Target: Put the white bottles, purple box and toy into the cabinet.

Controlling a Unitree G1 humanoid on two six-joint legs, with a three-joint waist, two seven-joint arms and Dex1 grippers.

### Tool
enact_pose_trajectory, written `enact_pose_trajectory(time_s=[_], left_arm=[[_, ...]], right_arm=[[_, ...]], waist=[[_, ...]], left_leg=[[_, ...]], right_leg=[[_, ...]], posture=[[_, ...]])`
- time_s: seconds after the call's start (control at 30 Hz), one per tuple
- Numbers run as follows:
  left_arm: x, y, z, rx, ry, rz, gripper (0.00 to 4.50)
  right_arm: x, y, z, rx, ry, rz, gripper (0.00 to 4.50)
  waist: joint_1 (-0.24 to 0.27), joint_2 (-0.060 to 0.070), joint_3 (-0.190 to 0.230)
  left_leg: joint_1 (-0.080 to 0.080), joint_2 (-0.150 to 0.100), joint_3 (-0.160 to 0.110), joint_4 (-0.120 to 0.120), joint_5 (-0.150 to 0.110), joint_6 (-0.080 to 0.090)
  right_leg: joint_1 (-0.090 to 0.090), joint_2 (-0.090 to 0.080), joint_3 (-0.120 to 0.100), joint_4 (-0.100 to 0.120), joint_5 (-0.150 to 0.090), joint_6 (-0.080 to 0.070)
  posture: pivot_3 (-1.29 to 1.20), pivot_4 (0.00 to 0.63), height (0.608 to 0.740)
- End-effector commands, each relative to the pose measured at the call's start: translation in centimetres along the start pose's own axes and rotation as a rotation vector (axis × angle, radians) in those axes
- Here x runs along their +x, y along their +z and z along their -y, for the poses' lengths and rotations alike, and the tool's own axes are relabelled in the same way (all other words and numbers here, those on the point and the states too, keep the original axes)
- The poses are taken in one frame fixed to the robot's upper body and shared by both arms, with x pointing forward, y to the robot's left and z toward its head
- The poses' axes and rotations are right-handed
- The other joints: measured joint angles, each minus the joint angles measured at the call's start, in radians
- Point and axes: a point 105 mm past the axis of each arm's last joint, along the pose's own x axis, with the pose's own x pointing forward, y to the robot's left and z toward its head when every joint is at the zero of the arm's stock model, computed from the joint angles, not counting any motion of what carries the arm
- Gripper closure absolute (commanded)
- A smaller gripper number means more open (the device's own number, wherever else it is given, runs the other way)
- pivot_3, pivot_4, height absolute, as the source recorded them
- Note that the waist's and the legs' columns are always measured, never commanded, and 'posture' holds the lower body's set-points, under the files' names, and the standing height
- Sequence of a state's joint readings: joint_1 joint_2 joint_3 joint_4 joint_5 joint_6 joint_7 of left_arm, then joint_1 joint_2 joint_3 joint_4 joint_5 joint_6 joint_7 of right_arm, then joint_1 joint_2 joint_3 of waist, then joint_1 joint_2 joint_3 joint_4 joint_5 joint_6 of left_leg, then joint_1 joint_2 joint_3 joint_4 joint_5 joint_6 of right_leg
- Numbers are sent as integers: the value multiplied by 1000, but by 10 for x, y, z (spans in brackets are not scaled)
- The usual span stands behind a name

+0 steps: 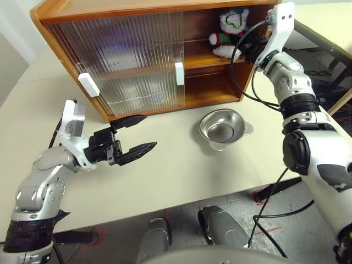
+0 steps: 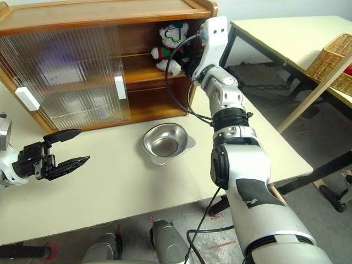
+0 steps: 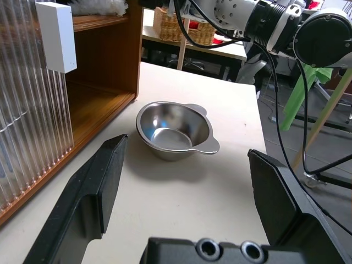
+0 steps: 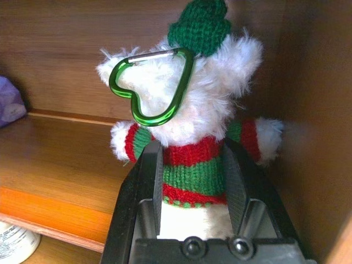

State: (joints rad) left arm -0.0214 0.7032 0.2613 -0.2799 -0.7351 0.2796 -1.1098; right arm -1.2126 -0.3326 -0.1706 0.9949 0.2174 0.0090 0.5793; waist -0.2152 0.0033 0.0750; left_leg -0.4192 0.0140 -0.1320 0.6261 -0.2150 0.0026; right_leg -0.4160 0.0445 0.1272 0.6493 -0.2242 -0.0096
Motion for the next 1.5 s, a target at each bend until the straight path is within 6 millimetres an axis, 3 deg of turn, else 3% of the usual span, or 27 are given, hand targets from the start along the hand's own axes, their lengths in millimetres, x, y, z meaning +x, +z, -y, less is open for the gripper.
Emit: enact_pose_trajectory(time_s=[0.03,0.27,0.6,1.1,1.33,1.5], left_arm=[[0,2,2,10,-11,-7,0],[1,2,2,11,-11,-4,0],[-1,1,2,13,-5,-7,0],[0,-1,3,7,-5,-4,0],[2,0,2,9,-8,-2,0],[1,0,2,11,-4,-2,0]], right_arm=[[6,8,-6,17,19,18,2152],[4,18,-1,4,21,33,2151],[2,9,-7,-6,36,-24,2151],[-10,19,-31,-26,65,8,2148],[-13,17,-35,-24,68,6,4419],[-13,15,-36,-21,74,-4,4465]], waist=[[-2,0,0],[-1,0,0],[0,1,0],[6,1,1],[3,1,1],[9,1,1]], left_leg=[[0,0,0,0,0,0],[0,0,0,0,0,0],[-1,1,0,0,0,0],[-3,12,1,-2,-3,1],[-3,16,2,-1,-3,2],[-3,15,1,3,-2,2]], right_leg=[[0,0,0,0,0,0],[0,0,0,0,0,0],[-1,0,0,0,0,0],[-5,10,-4,1,2,4],[-5,14,-4,1,2,2],[-3,14,-3,1,6,3]], posture=[[-212,103,740],[-215,98,740],[-209,99,740],[-218,98,740],[-217,97,740],[-214,95,740]])
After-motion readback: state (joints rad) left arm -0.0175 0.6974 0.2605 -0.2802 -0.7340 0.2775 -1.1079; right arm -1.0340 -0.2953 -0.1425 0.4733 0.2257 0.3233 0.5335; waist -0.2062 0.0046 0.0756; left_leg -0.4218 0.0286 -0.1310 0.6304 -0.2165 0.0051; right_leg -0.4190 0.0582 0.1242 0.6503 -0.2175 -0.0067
